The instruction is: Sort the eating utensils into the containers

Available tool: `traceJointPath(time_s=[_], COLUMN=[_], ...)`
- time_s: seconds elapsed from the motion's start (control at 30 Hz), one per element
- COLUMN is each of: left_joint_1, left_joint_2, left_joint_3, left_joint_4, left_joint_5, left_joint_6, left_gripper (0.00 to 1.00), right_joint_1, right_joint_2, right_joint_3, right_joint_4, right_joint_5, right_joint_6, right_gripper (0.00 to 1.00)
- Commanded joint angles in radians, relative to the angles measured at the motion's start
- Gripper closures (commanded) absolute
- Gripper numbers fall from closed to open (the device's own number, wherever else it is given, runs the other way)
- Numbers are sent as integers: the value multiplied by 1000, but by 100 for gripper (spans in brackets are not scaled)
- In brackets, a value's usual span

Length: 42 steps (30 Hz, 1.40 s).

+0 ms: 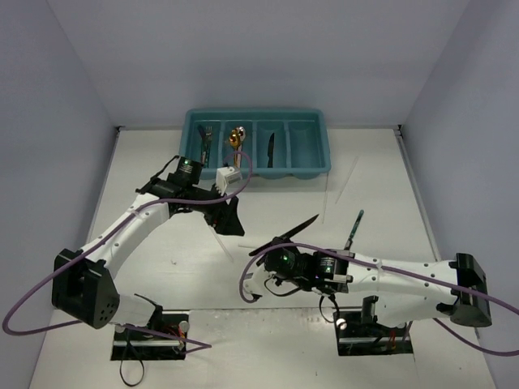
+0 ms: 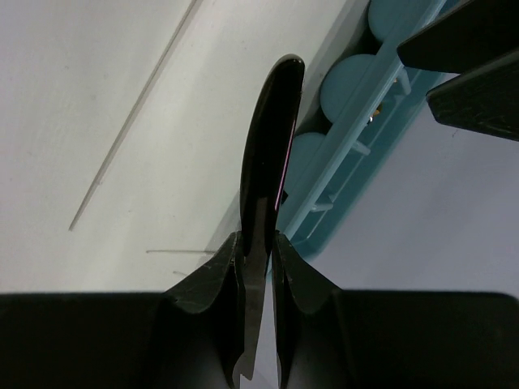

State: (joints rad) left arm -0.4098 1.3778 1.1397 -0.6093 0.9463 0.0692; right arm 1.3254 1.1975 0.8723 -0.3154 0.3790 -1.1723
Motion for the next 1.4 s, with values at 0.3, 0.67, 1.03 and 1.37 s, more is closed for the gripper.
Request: traceJointPath(time_s=[0.3,0.67,1.03,1.37], left_joint_1=[-113,-136,-156,-203], left_joint_2=[-92,-105,-81,-44], left_joint_3=[17,20,25,40], left_joint_4=[-3,3,3,-9], left_joint_5=[-81,-148,-180,-179], left_joint_6=[-12,-45,-29,-29], left_gripper=[23,19,19,27], right_joint_1=[40,48,70,81], right_joint_2=[-91,-9,-14,-5], right_joint_3=[-208,-243,-243,-240], right_joint_4=[421,681,727,727], right_joint_5=[179,272,258,235], right_joint_6=[-293,-355,-401,-441], right_gripper=[100,100,100,100])
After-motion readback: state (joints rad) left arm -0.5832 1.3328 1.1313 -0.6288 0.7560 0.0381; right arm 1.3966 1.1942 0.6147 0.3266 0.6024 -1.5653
